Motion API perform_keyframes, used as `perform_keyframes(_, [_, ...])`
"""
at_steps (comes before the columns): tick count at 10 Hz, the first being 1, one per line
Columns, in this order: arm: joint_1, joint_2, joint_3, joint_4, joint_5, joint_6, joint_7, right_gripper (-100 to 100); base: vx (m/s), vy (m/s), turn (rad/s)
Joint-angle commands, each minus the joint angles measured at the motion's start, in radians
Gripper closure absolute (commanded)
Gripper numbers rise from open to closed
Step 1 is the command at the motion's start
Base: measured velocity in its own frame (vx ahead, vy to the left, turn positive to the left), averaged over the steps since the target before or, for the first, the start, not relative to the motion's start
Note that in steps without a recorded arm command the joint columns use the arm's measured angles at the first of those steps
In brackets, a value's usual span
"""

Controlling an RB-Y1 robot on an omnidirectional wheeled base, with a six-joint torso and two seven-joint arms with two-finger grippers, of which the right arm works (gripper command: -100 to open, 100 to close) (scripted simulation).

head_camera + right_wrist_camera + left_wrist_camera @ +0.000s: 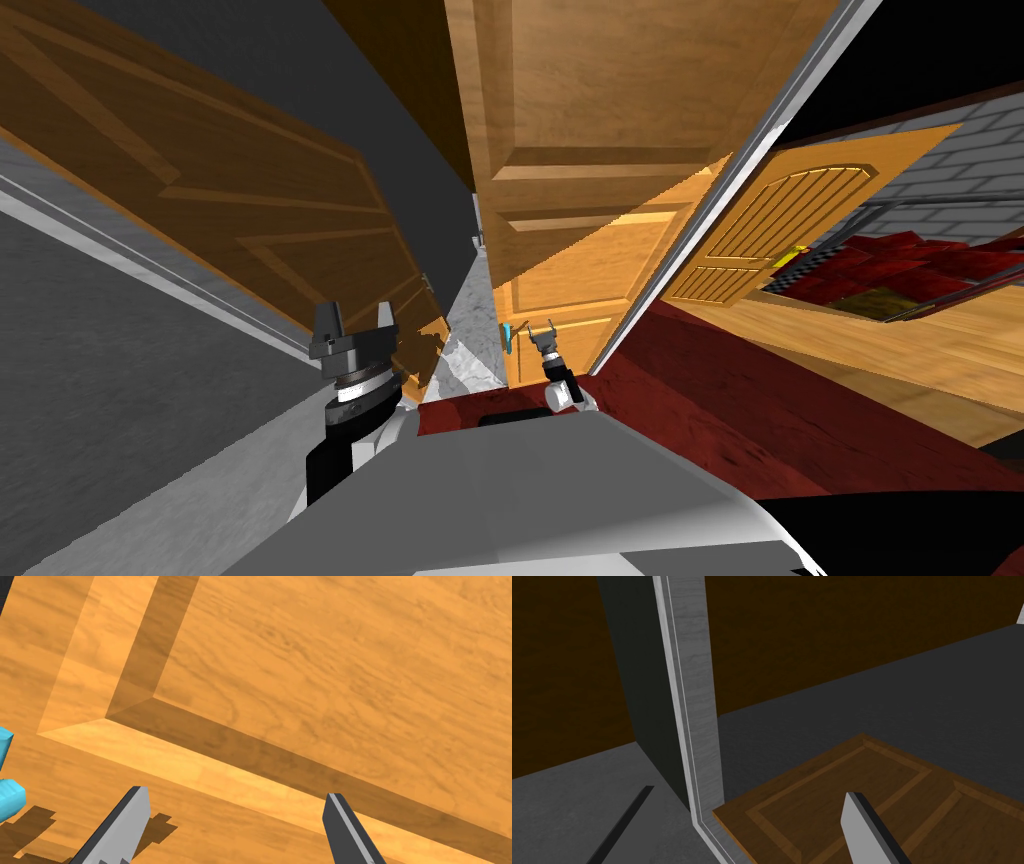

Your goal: Push the door open

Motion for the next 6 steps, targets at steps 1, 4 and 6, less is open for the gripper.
perform_keyframes(1, [-0.015,-0.005,0.016,0.029,-0.02,-0.005,-0.026,-100,-0.013,0.053,-0.002])
perform_keyframes(4, [-0.043,-0.017,0.056,0.094,-0.066,-0.021,-0.087,-100,-0.019,0.066,-0.001])
perform_keyframes(6, [-0.061,-0.024,0.081,0.135,-0.096,-0.031,-0.125,-100,-0.031,0.08,0.0])
